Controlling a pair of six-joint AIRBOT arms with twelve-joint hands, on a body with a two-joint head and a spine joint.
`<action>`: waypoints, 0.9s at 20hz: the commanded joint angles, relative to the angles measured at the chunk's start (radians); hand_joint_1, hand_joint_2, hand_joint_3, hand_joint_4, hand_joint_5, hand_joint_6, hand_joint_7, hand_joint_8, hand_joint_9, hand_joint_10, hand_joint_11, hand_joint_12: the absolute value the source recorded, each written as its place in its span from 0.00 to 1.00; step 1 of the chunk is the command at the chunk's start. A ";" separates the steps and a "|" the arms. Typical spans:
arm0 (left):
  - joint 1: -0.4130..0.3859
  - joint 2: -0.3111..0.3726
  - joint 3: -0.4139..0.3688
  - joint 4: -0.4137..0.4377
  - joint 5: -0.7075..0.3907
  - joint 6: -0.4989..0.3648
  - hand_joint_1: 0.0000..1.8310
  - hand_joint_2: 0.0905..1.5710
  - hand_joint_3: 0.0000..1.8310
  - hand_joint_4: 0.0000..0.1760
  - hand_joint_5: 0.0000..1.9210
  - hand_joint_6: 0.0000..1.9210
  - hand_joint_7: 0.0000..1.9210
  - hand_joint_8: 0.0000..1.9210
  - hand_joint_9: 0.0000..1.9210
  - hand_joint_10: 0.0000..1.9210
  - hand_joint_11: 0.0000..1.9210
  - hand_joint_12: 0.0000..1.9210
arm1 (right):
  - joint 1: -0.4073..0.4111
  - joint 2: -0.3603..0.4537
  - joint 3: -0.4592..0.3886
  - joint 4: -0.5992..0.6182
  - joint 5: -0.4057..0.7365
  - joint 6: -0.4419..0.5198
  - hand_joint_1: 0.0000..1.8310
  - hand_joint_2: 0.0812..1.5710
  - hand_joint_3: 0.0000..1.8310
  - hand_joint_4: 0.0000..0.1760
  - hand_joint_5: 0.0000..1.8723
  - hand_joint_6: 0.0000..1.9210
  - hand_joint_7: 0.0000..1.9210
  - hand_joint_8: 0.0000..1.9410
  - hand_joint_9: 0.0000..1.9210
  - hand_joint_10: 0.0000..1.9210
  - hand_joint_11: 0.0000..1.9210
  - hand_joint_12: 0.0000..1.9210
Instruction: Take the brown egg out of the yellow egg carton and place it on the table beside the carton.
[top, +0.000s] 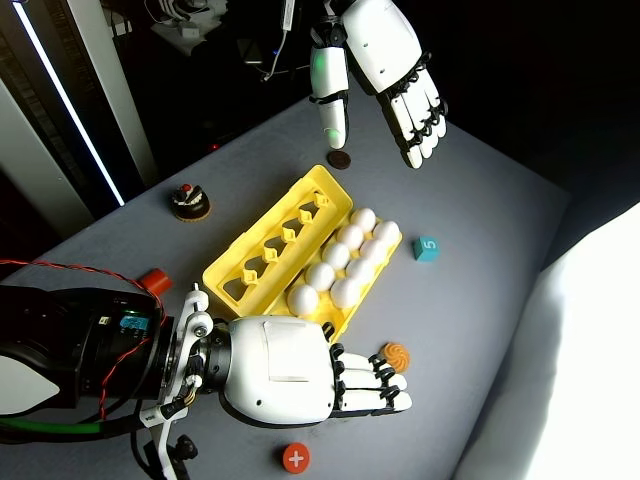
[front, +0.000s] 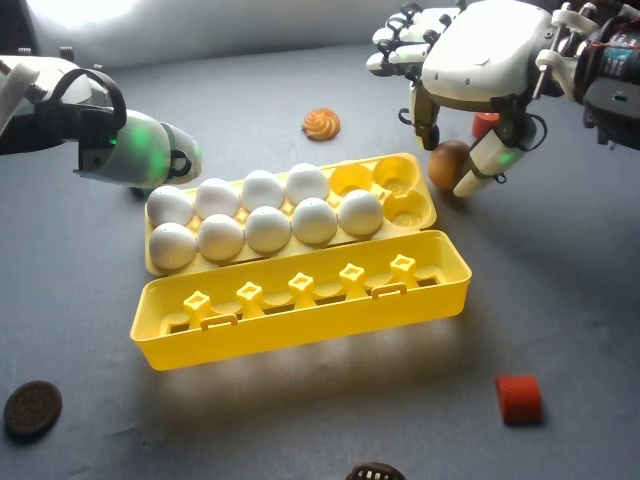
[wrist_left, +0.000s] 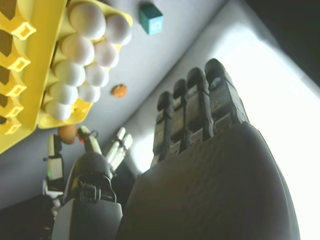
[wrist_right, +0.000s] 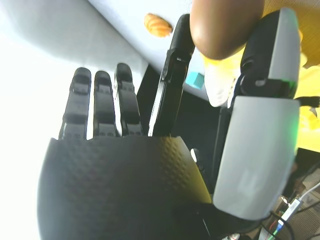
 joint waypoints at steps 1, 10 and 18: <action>-0.007 0.001 0.001 0.086 -0.004 -0.003 0.00 0.77 0.00 0.00 0.07 0.00 0.08 0.00 0.07 0.00 0.00 0.11 | 0.001 0.010 0.004 0.018 0.093 0.000 0.59 0.62 0.00 1.00 0.66 0.29 0.09 0.01 0.00 0.00 0.00 0.00; -0.007 0.001 0.001 0.086 -0.004 -0.003 0.00 0.77 0.00 0.00 0.07 0.00 0.07 0.00 0.06 0.00 0.00 0.10 | -0.024 0.028 0.004 0.024 0.093 0.000 0.46 0.52 0.00 0.69 0.55 0.03 0.17 0.00 0.00 0.00 0.00 0.00; -0.007 0.001 0.001 0.086 -0.004 -0.003 0.00 0.77 0.00 0.00 0.08 0.00 0.09 0.00 0.07 0.00 0.00 0.13 | -0.045 0.055 0.004 0.030 0.094 0.000 0.44 0.53 0.00 0.80 0.52 0.00 0.14 0.00 0.00 0.00 0.00 0.00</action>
